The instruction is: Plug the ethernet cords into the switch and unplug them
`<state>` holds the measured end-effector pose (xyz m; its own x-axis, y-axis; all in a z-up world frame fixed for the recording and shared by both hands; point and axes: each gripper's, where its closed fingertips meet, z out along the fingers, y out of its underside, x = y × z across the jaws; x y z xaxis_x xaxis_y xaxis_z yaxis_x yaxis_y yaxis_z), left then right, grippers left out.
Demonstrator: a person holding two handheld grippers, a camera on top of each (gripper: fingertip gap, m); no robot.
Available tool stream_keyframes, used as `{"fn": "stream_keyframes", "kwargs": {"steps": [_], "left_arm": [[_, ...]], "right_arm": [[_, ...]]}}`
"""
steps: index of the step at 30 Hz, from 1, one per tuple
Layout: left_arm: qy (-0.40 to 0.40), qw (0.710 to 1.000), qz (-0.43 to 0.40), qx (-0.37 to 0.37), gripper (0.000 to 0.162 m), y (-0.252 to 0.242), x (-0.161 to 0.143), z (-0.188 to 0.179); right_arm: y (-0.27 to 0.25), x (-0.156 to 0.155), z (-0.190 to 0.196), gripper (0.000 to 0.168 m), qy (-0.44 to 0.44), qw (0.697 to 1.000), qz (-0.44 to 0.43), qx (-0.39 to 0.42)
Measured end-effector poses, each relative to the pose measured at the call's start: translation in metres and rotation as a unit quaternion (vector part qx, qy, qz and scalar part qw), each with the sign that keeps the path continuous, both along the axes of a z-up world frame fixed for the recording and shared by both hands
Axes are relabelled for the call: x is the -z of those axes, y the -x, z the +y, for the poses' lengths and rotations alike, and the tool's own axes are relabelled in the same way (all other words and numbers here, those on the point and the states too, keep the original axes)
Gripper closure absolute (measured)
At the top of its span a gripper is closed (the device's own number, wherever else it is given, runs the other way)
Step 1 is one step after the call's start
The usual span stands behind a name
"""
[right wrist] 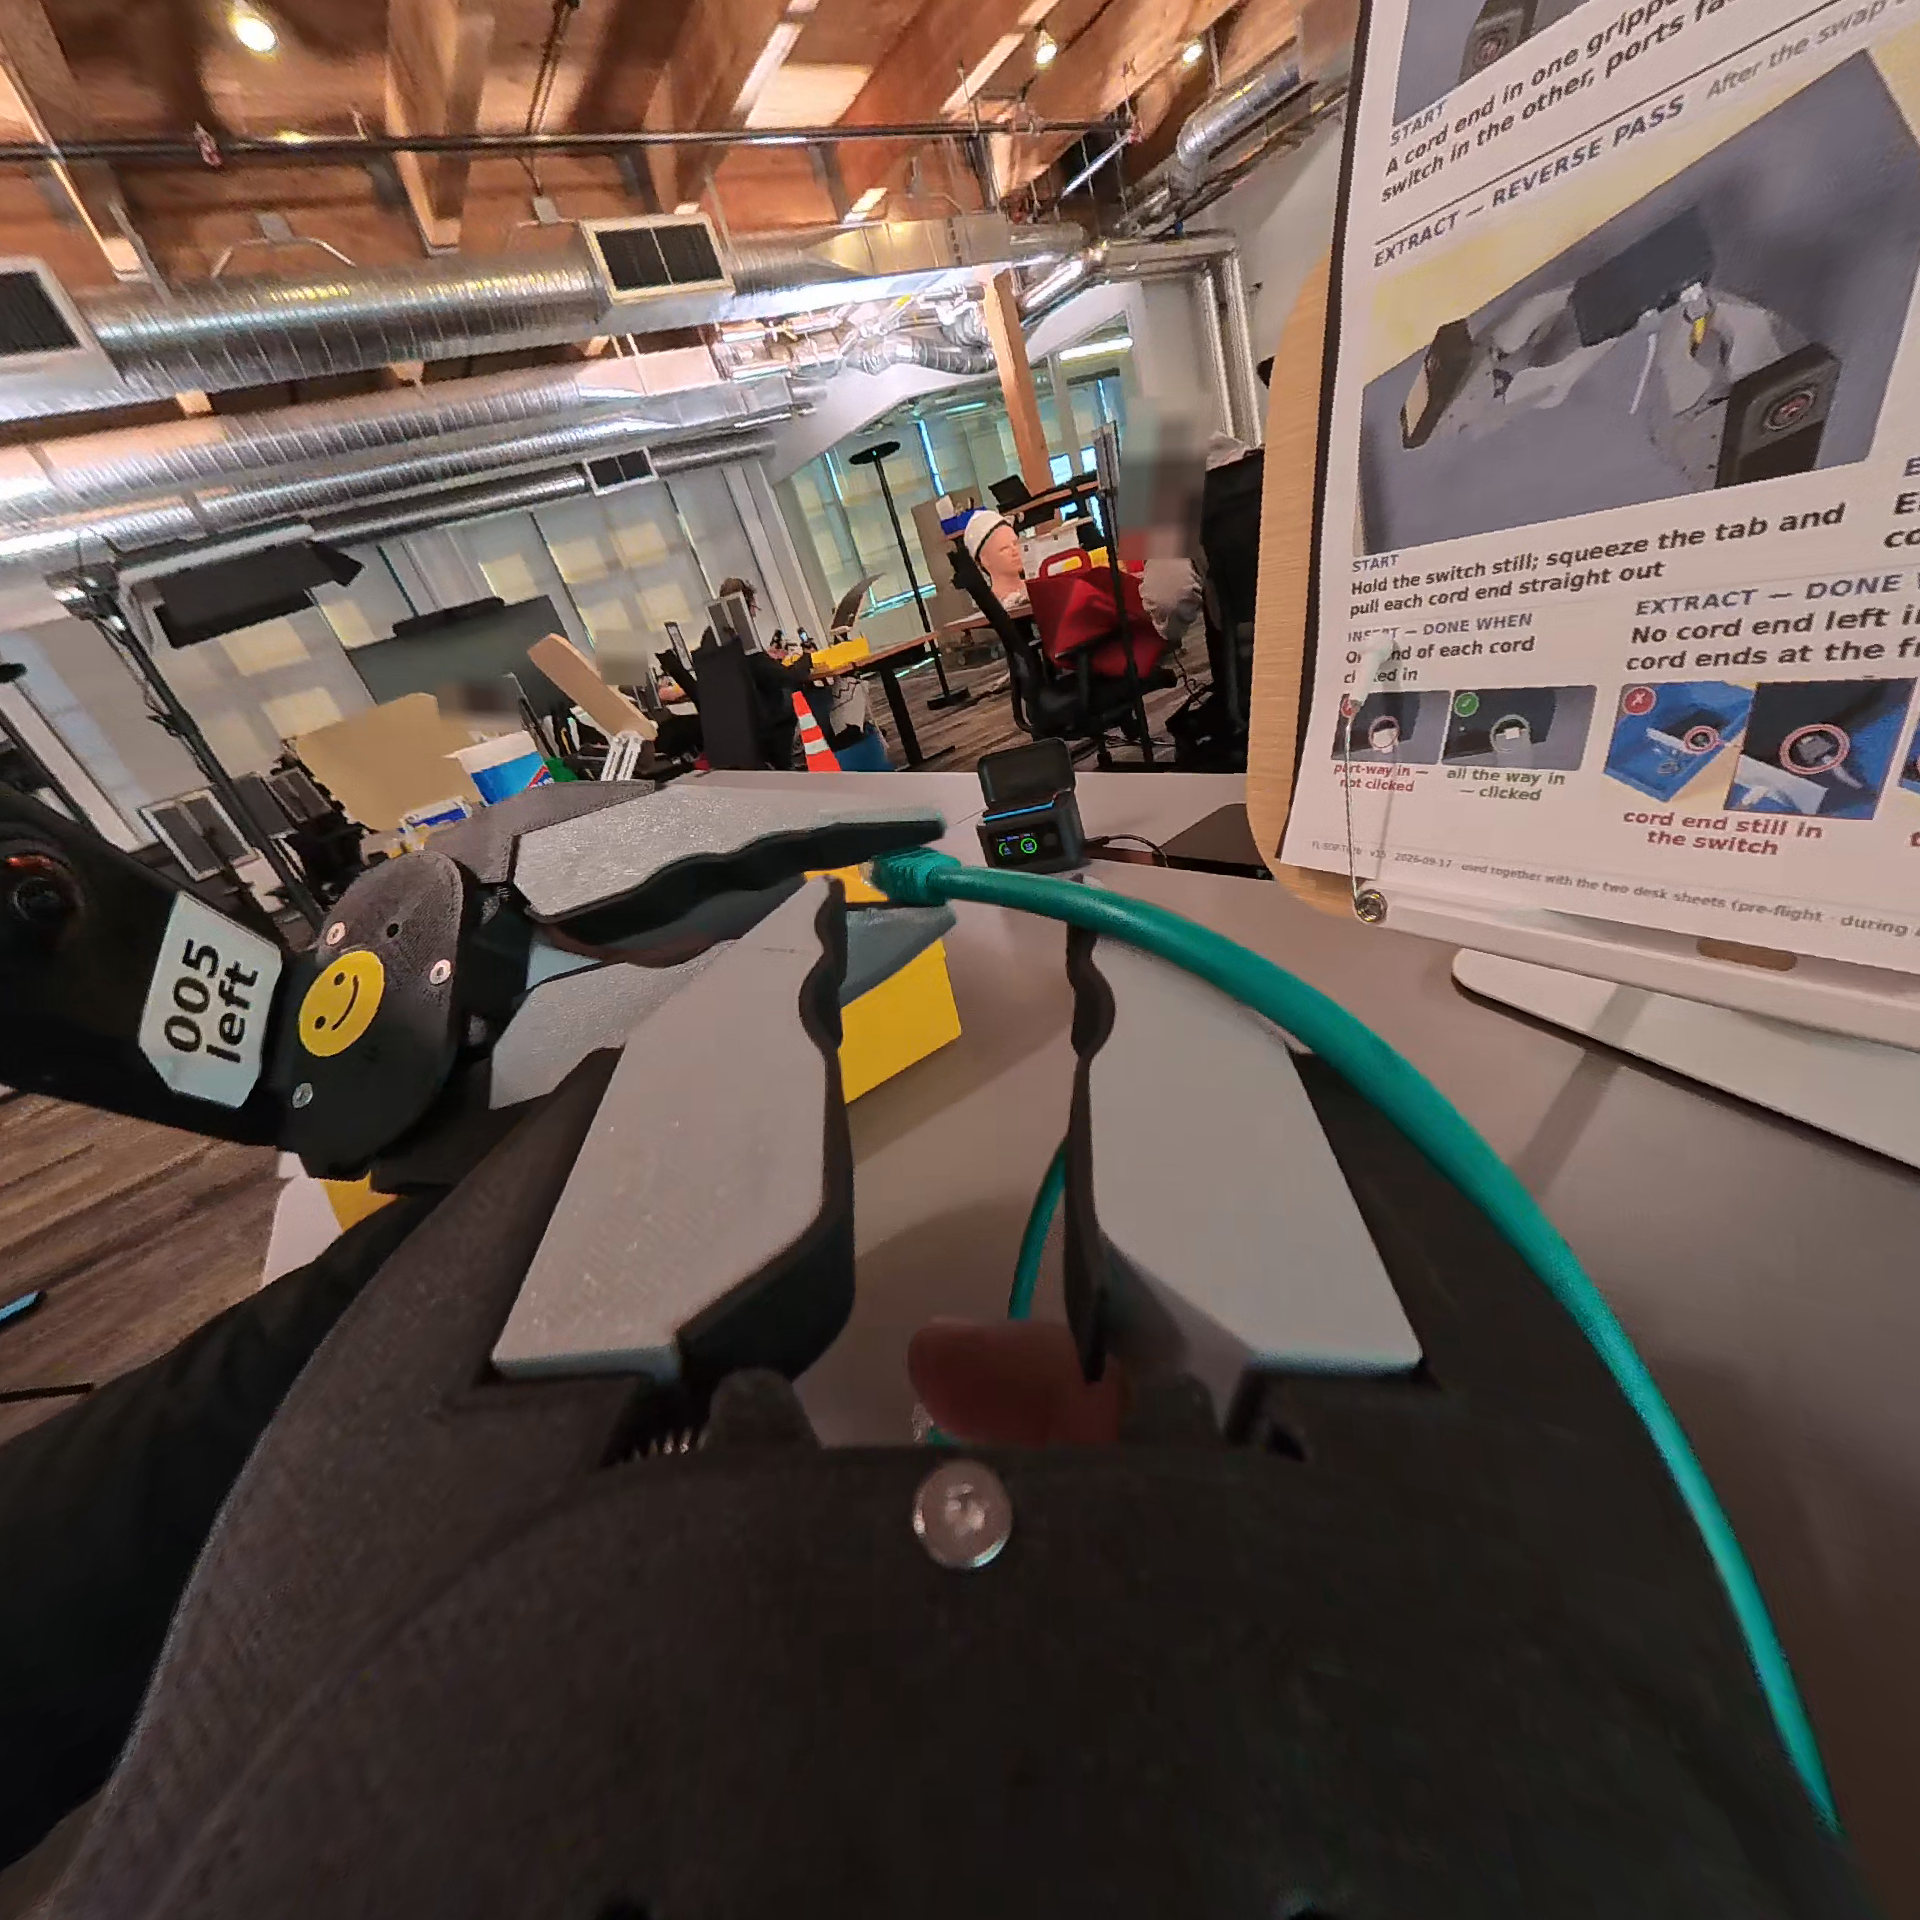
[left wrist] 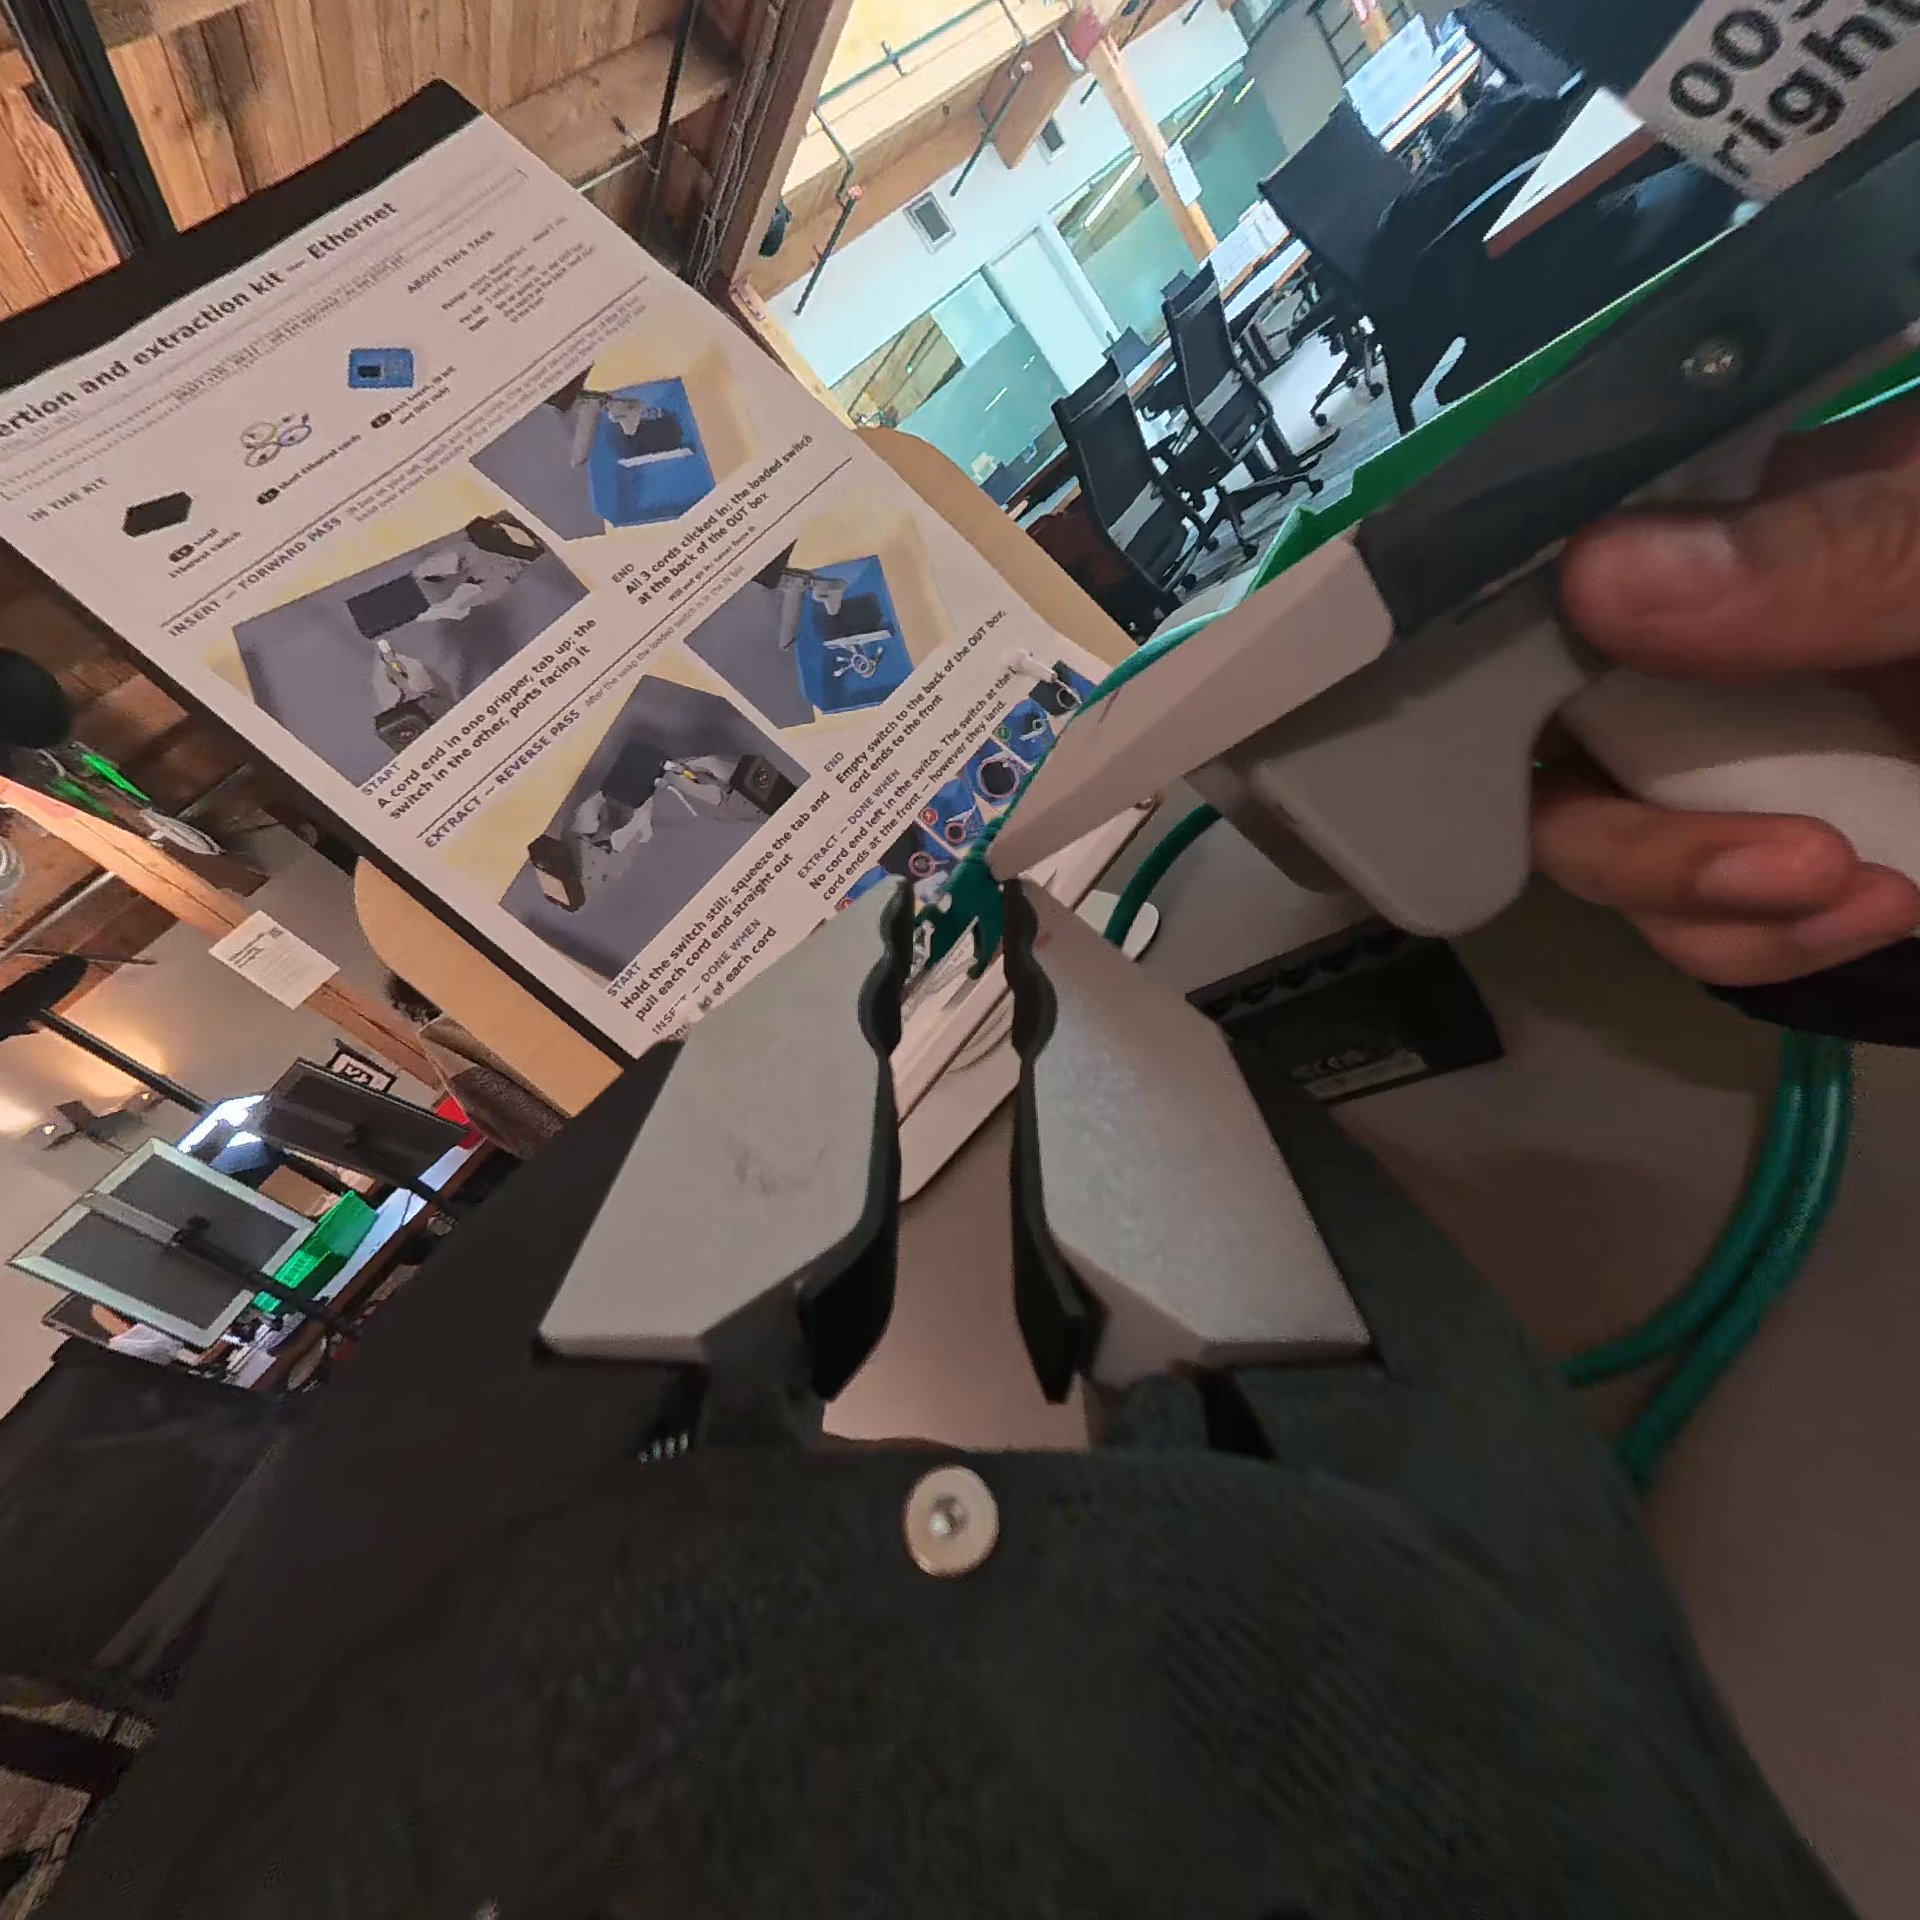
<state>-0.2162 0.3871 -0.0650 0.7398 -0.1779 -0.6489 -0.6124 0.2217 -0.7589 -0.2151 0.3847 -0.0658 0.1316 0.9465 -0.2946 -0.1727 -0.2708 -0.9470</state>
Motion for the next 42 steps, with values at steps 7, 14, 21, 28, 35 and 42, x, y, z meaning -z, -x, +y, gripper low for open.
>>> {"fn": "stream_keyframes", "kwargs": {"steps": [7, 14, 21, 28, 35, 42], "left_arm": [[0.019, 0.997, -0.038, 0.064, 0.148, -0.018, -0.003, -0.009], [0.068, 0.979, -0.140, 0.128, 0.144, -0.021, -0.001, -0.010], [0.157, 0.947, -0.249, 0.128, 0.137, 0.001, 0.020, 0.007], [0.382, 0.902, -0.159, 0.123, 0.094, -0.021, 0.126, 0.018], [0.389, 0.905, -0.136, 0.106, 0.082, -0.025, 0.132, 0.046], [0.401, 0.895, -0.163, 0.110, 0.082, -0.030, 0.136, 0.073]], "right_arm": [[-0.003, -0.007, -0.011, 0.149, 0.015, 0.998, 0.020, -0.062], [-0.015, -0.009, 0.001, 0.159, -0.065, 0.997, -0.041, -0.006], [-0.059, -0.045, 0.029, 0.159, -0.106, 0.990, 0.009, 0.096], [-0.079, -0.057, 0.043, 0.158, -0.096, 0.986, 0.041, 0.127], [-0.089, -0.062, 0.051, 0.158, -0.080, 0.987, 0.061, 0.128], [-0.093, -0.061, 0.058, 0.158, -0.068, 0.987, 0.065, 0.129]]}}
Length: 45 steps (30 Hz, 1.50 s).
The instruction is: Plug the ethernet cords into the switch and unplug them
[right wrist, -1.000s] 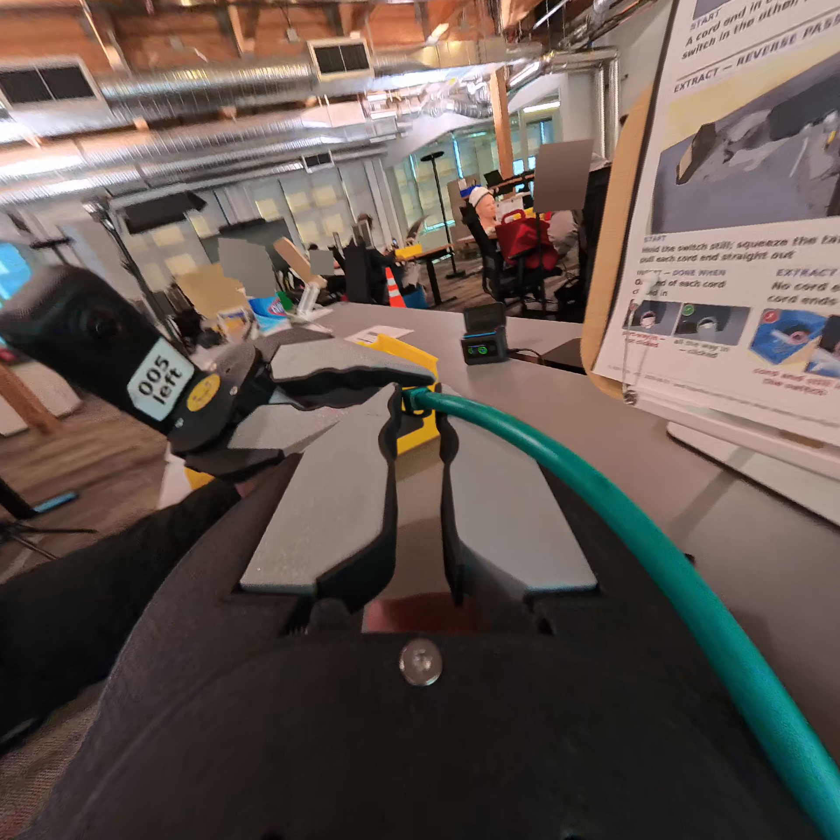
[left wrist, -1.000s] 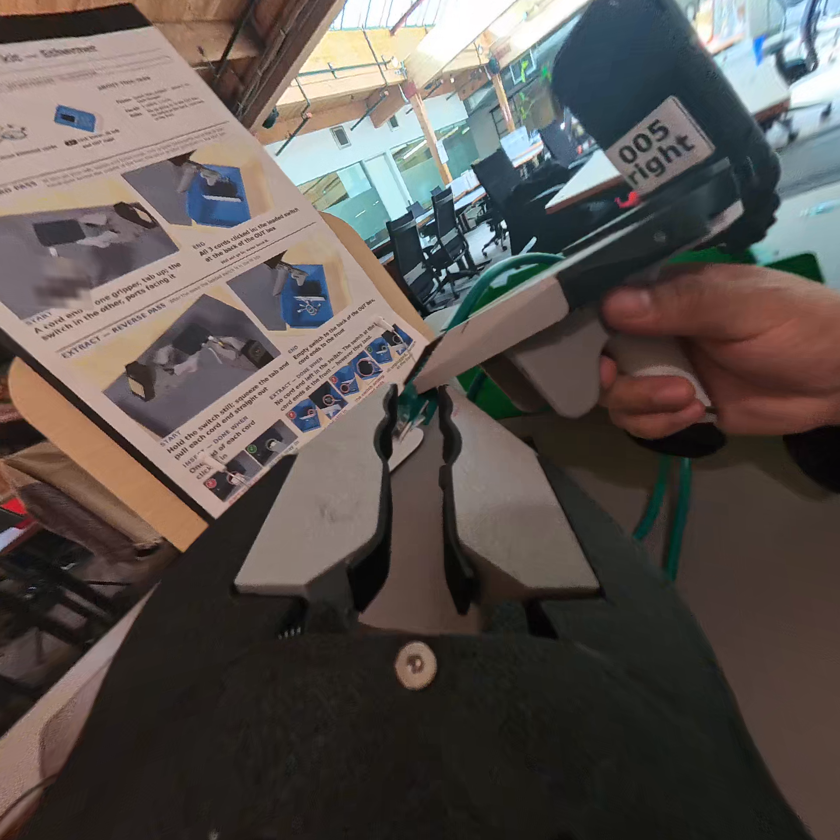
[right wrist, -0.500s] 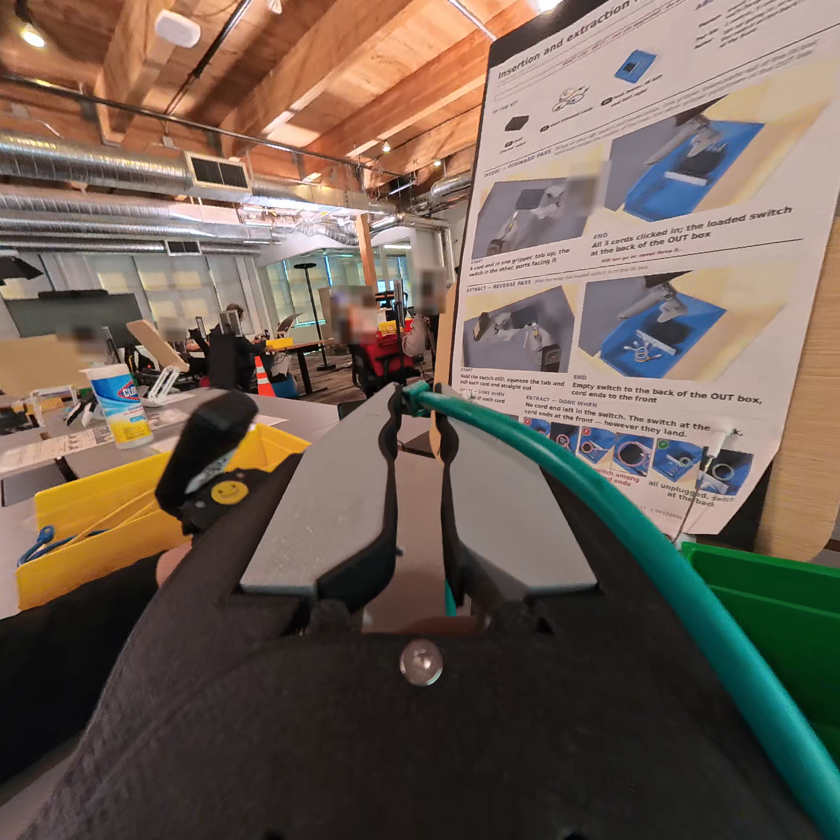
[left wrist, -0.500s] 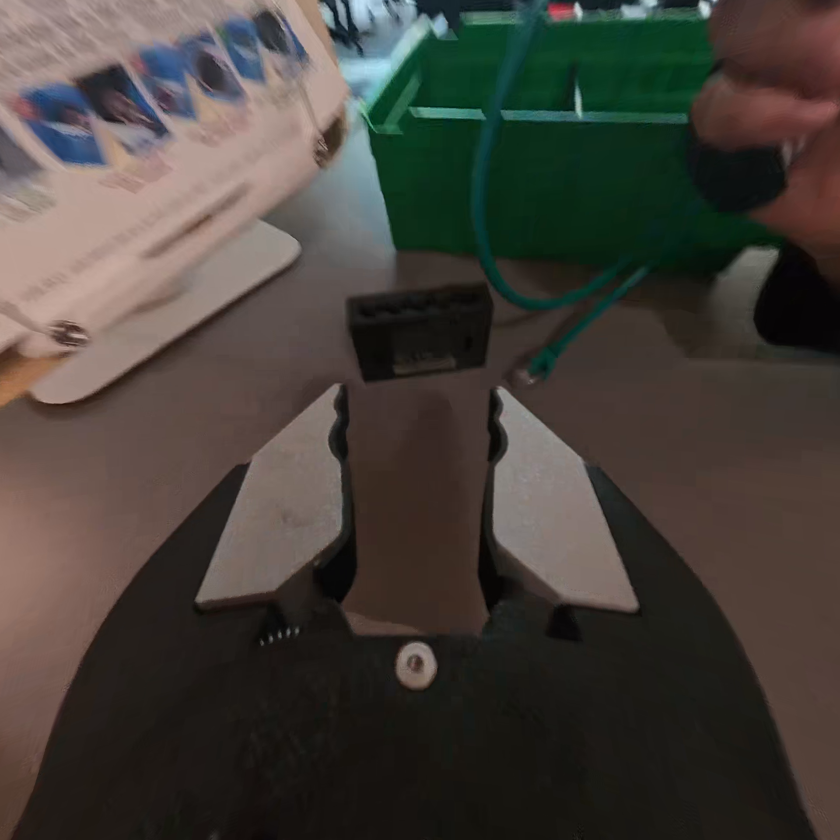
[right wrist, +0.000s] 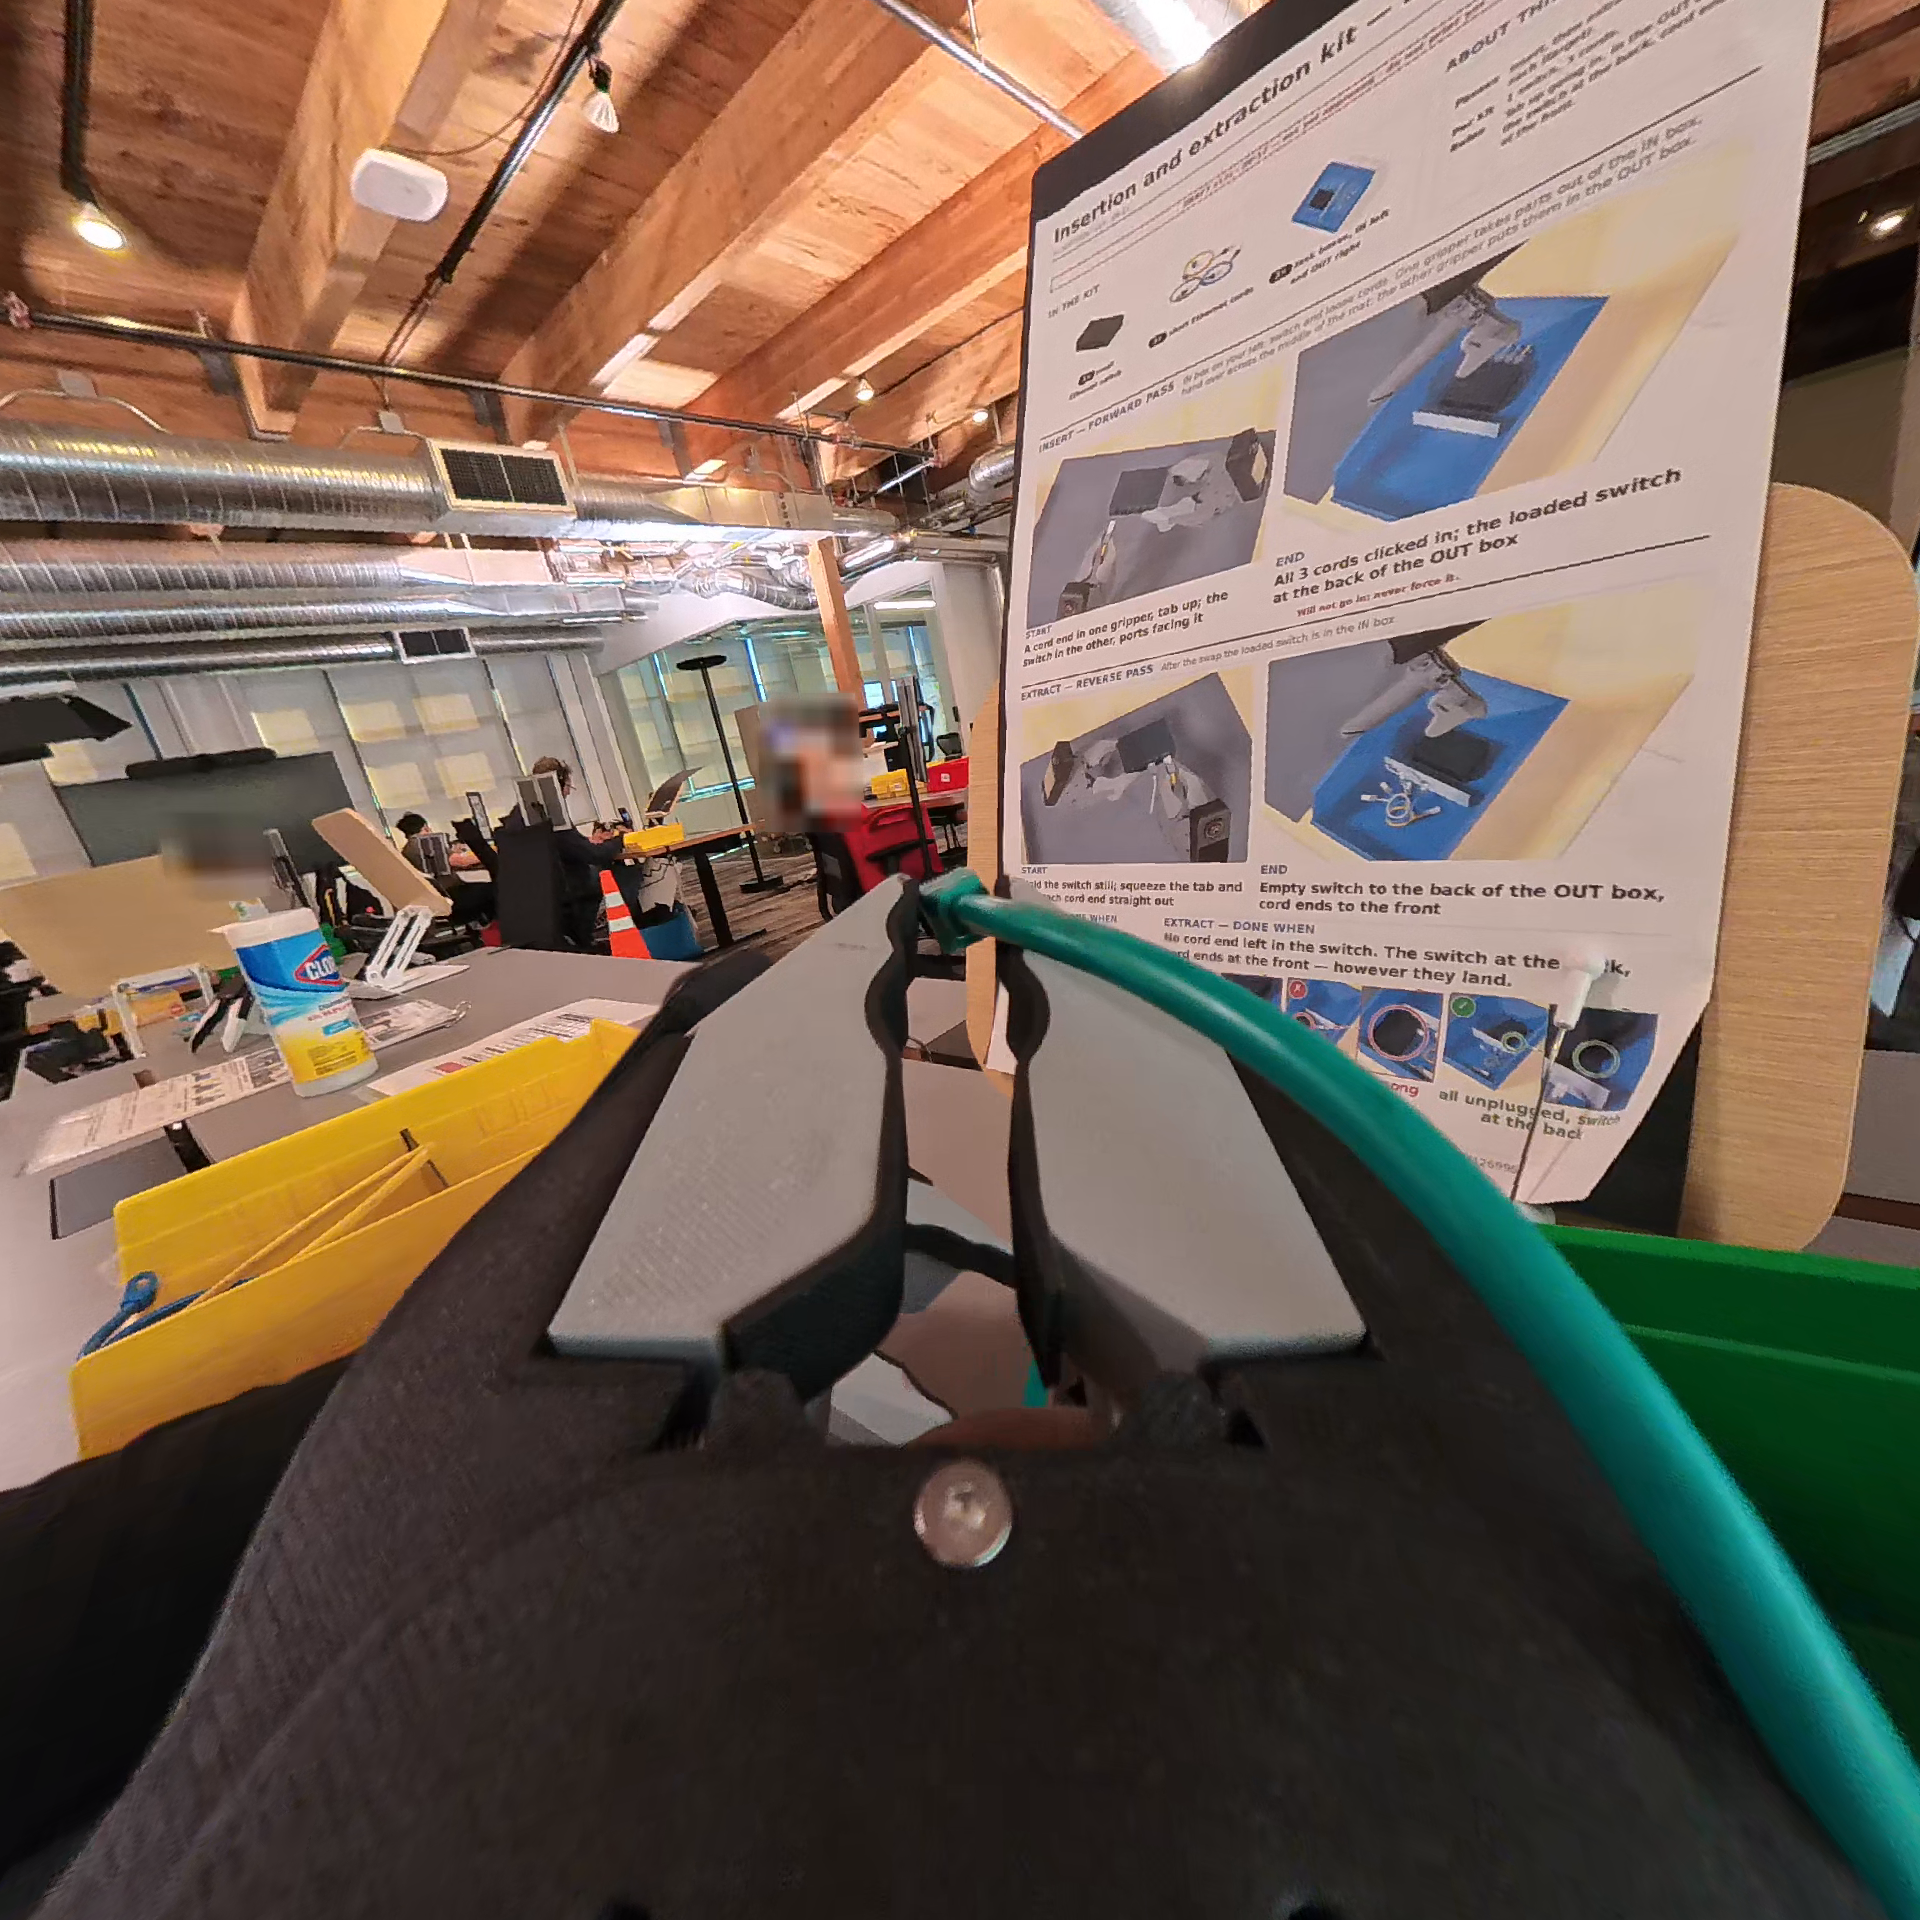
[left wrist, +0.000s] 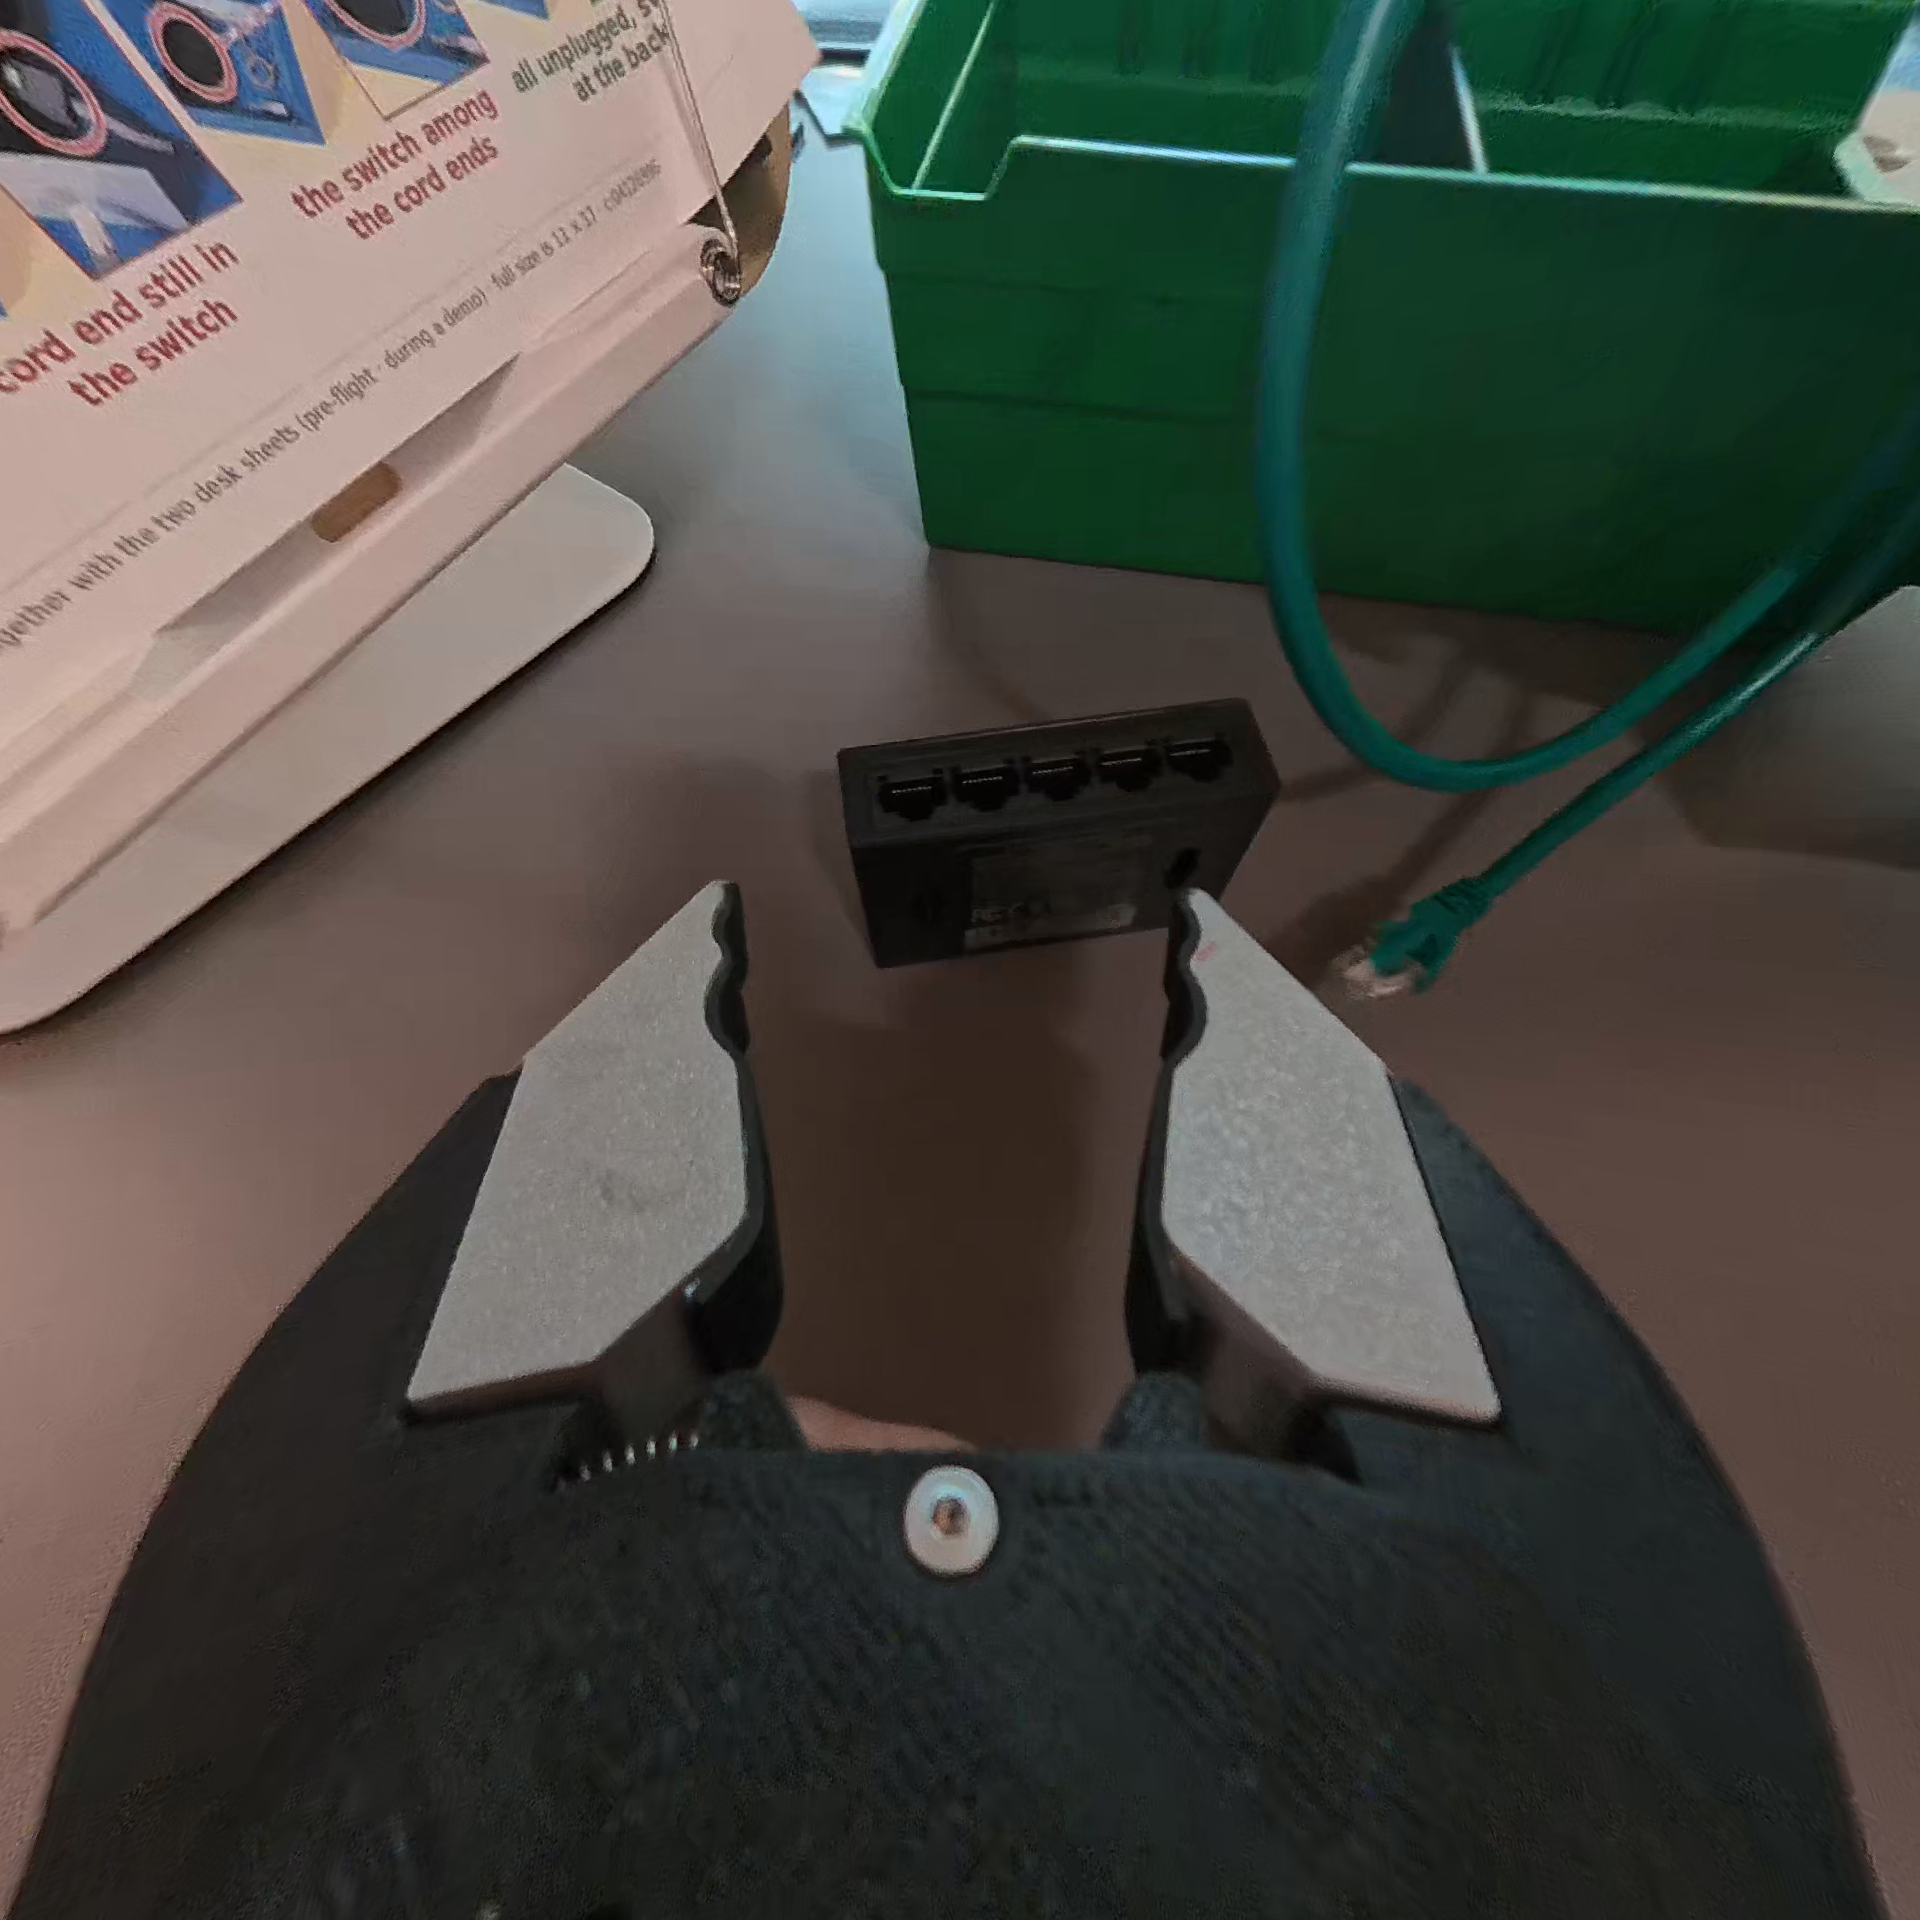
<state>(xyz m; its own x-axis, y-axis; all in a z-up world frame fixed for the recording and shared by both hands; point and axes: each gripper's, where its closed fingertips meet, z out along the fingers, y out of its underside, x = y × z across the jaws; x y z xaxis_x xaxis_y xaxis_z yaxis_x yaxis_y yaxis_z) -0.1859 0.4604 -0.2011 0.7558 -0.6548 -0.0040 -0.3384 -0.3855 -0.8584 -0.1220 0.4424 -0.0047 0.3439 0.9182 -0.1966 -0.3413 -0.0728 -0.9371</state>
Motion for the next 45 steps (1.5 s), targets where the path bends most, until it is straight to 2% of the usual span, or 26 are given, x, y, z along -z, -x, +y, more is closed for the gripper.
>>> {"fn": "stream_keyframes", "kwargs": {"steps": [3, 5, 7, 10, 11, 12, 13, 14, 15, 16, 18, 20, 23, 29, 32, 33, 38, 41, 43, 45], "left_arm": [[0.001, 1.000, 0.013, 0.005, 0.081, -0.002, 0.013, -0.001], [-0.006, 1.000, 0.029, 0.007, 0.073, -0.003, 0.014, 0.002], [-0.026, 0.999, 0.027, 0.012, 0.078, -0.007, 0.009, 0.006], [0.012, 0.999, 0.015, 0.041, 0.089, -0.017, 0.016, -0.002], [0.023, 0.998, 0.017, 0.047, 0.087, -0.019, 0.018, -0.006], [0.027, 0.998, 0.024, 0.054, 0.094, -0.019, 0.020, -0.013], [0.030, 0.997, 0.028, 0.071, 0.111, -0.021, 0.020, -0.022], [0.035, 0.995, 0.028, 0.090, 0.135, -0.023, 0.019, -0.034], [0.038, 0.995, 0.028, 0.092, 0.142, -0.023, 0.018, -0.041], [0.033, 0.996, 0.034, 0.081, 0.124, -0.018, 0.018, -0.043], [0.017, 0.998, 0.031, 0.057, 0.109, -0.012, 0.013, -0.043], [0.019, 0.997, 0.010, 0.073, 0.093, -0.022, 0.011, -0.050], [0.031, 0.996, 0.042, 0.076, 0.082, -0.033, 0.022, -0.053], [0.015, 0.993, 0.099, 0.064, 0.091, -0.057, 0.035, -0.041], [0.014, 0.991, 0.117, 0.060, 0.117, -0.068, 0.039, -0.036], [0.001, 0.991, 0.126, 0.051, 0.135, -0.068, 0.037, -0.033], [-0.076, 0.979, 0.189, 0.002, 0.137, -0.038, 0.027, -0.022], [-0.148, 0.958, 0.232, -0.074, 0.137, 0.006, 0.004, -0.013], [-0.189, 0.947, 0.227, -0.125, 0.138, 0.030, -0.015, -0.011], [-0.221, 0.933, 0.242, -0.149, 0.137, 0.046, -0.025, -0.013]], "right_arm": [[0.001, 0.000, 0.000, 0.157, 0.004, 1.000, 0.001, -0.004], [0.001, 0.000, -0.001, 0.157, 0.003, 1.000, 0.001, -0.004], [0.002, 0.000, -0.001, 0.158, 0.000, 1.000, -0.002, -0.002], [0.003, 0.004, 0.001, 0.158, -0.002, 1.000, -0.010, 0.005], [0.004, 0.004, 0.002, 0.158, -0.001, 1.000, -0.011, 0.005], [0.004, 0.005, 0.003, 0.158, 0.001, 1.000, -0.012, 0.005], [0.005, 0.006, 0.003, 0.158, 0.002, 1.000, -0.013, 0.005], [0.005, 0.007, 0.004, 0.157, 0.004, 1.000, -0.015, 0.004], [0.006, 0.007, 0.003, 0.157, 0.004, 1.000, -0.016, 0.004], [0.006, 0.007, 0.003, 0.157, 0.004, 1.000, -0.015, 0.004], [0.005, 0.006, 0.003, 0.157, 0.002, 1.000, -0.014, 0.005], [0.005, 0.006, 0.003, 0.157, 0.001, 1.000, -0.015, 0.006], [0.005, 0.008, 0.005, 0.157, 0.001, 1.000, -0.018, 0.010], [0.006, 0.010, 0.006, 0.157, 0.006, 1.000, -0.019, 0.008], [0.010, 0.013, 0.005, 0.158, 0.006, 1.000, -0.030, 0.004], [0.011, 0.014, 0.005, 0.158, 0.005, 0.999, -0.035, 0.002], [0.021, 0.025, 0.004, 0.157, 0.002, 0.998, -0.067, -0.004], [0.031, 0.040, 0.002, 0.157, 0.009, 0.994, -0.105, -0.026], [0.043, 0.056, -0.003, 0.157, 0.019, 0.989, -0.139, -0.056], [0.055, 0.073, -0.009, 0.158, 0.032, 0.980, -0.175, -0.083]]}}
